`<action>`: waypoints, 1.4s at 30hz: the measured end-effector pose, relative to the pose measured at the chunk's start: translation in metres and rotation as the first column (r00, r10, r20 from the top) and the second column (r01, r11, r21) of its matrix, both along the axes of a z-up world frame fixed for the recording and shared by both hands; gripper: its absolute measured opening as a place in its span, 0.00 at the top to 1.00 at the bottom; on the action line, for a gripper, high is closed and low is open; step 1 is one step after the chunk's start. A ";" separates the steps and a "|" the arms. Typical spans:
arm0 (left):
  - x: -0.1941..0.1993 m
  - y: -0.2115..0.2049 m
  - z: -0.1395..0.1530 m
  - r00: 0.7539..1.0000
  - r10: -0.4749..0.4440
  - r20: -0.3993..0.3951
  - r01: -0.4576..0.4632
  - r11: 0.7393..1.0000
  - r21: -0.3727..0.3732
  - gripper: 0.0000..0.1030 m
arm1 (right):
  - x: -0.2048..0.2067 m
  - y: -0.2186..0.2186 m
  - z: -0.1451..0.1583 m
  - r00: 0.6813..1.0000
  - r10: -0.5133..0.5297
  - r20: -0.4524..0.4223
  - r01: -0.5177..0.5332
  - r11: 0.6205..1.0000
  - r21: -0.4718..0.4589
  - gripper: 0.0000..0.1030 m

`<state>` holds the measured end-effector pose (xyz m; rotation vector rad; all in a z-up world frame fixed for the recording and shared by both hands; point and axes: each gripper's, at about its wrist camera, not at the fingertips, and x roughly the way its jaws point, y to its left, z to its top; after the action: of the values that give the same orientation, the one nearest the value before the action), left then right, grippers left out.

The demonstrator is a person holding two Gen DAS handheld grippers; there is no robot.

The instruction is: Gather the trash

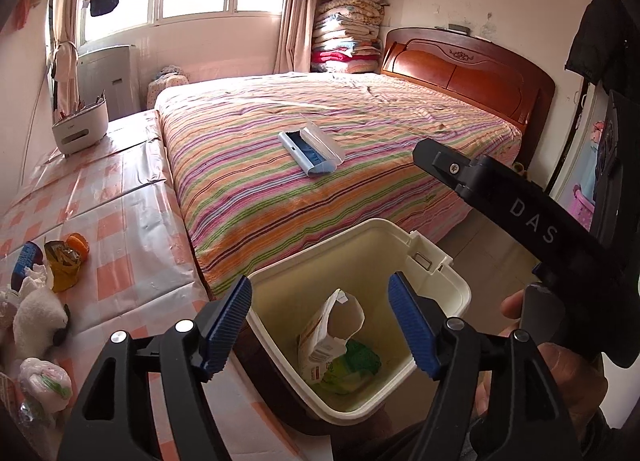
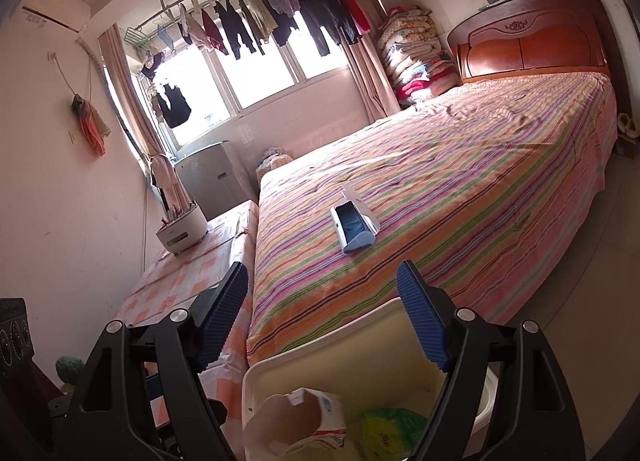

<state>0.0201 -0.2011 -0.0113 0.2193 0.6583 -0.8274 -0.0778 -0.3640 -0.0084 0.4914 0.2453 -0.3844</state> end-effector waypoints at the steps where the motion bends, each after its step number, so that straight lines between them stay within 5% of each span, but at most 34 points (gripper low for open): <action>1: 0.002 0.003 0.003 1.000 0.012 0.010 -0.012 1.000 0.000 0.33 | 0.000 -0.001 -0.001 1.000 -0.006 -0.003 0.006 1.000 0.000 0.27; 8: 0.026 0.038 0.017 0.994 0.106 -0.014 -0.106 0.993 -0.052 0.32 | 0.019 -0.053 0.005 0.998 0.053 -0.029 -0.054 0.998 -0.016 0.22; 12: 0.034 0.051 0.016 0.991 0.131 -0.030 -0.133 0.989 -0.066 0.32 | 0.031 -0.097 -0.003 0.992 0.109 -0.061 -0.116 0.985 -0.126 0.21; 15: 0.037 0.055 0.014 0.990 0.141 -0.024 -0.142 0.988 -0.054 0.32 | 0.043 -0.135 -0.034 0.985 0.090 -0.145 -0.117 0.974 -0.192 0.20; 17: 0.037 0.058 0.013 0.988 0.154 -0.008 -0.154 0.987 -0.049 0.32 | 0.045 -0.165 -0.067 0.986 0.118 -0.117 -0.127 0.989 -0.079 0.19; 21: 0.043 0.063 0.011 0.981 0.193 0.011 -0.192 0.980 -0.053 0.32 | 0.021 -0.202 -0.132 0.978 -0.186 -0.088 0.178 0.980 -0.092 0.20; 24: 0.051 0.067 0.007 0.975 0.220 -0.003 -0.220 0.974 -0.052 0.32 | 0.005 -0.216 -0.181 0.900 -0.416 -0.129 0.401 0.907 -0.131 0.20; 26: 0.060 0.066 0.000 0.970 0.242 -0.027 -0.243 0.969 -0.044 0.32 | 0.004 -0.219 -0.210 0.864 -0.480 -0.151 0.462 0.876 -0.137 0.19; 33: 0.075 0.049 -0.024 0.968 0.239 -0.080 -0.238 0.971 0.017 0.32 | 0.025 -0.258 -0.251 0.766 -0.638 -0.077 0.642 0.766 0.032 0.19; 37: 0.076 0.043 -0.034 0.969 0.234 -0.082 -0.231 0.972 0.043 0.32 | 0.037 -0.286 -0.285 0.728 -0.677 -0.111 0.678 0.687 0.259 0.19; 42: 0.076 0.039 -0.038 0.972 0.228 -0.050 -0.223 0.972 0.078 0.32 | 0.061 -0.269 -0.329 0.779 -0.606 -0.163 0.618 0.697 0.365 0.19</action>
<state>0.0962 -0.1625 -0.0492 0.1817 0.7537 -0.5939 -0.0170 -0.6330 -0.3371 0.9839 0.1823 -1.0172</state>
